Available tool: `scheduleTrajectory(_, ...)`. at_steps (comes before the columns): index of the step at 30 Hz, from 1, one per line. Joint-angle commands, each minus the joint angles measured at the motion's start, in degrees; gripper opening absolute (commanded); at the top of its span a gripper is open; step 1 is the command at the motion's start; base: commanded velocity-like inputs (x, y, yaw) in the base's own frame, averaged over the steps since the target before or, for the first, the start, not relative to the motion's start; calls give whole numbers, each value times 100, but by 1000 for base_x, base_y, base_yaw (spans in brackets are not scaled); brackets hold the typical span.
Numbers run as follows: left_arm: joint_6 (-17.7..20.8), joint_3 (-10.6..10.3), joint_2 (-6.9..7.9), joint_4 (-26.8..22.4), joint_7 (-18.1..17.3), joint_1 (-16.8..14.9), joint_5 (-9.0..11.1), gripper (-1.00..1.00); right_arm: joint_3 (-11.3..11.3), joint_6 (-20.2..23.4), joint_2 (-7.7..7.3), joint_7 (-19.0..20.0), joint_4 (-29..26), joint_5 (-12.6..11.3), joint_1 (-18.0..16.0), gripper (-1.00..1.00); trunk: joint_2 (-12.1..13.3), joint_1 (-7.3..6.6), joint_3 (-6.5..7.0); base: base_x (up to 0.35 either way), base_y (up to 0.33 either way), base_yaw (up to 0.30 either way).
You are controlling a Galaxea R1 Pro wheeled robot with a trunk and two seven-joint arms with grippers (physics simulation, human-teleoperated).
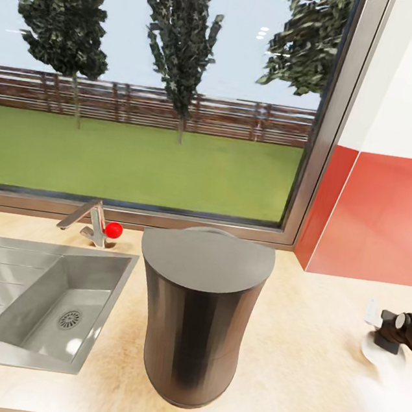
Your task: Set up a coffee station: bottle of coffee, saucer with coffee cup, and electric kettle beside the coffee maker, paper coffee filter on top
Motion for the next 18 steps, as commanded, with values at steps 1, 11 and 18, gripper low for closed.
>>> scheduleTrajectory(1, -3, -12, -1, -9, -20, 2, 41, 100, -16, -3, -13, 76, -24, -117, -3, -100, 32, -19, 8, 0, 0, 0)
scheduleTrajectory(11, 3, -22, -35, -89, -24, 3, -11, 100, -877, 221, -91, 267, -884, -813, -3, -100, 353, -195, 152, 0, 0, 0)
scheduleTrajectory(18, -10, -25, -38, -92, -27, 5, -5, 100, -1638, 396, -94, 237, -1297, -858, -3, -100, 353, -195, 152, 0, 0, 0)
